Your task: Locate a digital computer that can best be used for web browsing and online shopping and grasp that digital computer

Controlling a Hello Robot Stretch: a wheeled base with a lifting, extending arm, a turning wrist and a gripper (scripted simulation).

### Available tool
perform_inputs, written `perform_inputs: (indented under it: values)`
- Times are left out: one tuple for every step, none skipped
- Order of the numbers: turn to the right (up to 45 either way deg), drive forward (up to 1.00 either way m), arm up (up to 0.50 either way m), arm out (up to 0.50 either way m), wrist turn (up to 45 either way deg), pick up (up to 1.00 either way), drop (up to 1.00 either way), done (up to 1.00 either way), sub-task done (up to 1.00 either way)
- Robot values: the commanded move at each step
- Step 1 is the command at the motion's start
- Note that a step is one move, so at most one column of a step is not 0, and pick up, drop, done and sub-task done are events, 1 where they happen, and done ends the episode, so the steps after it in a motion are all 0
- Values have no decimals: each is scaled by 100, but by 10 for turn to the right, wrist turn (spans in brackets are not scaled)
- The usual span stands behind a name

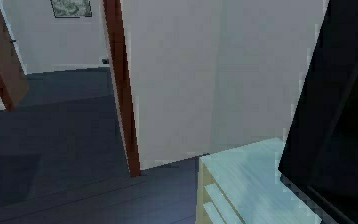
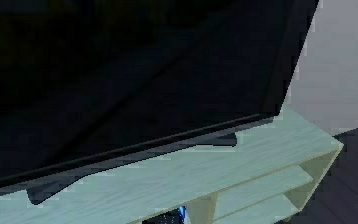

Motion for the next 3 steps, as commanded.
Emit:
perform_inputs:
  values:
    - [0,0,0,0,0,100,0,0,0]
    - [0,0,10,0,0,0,0,0,0]
    - [0,0,0,0,0,0,0,100,0]
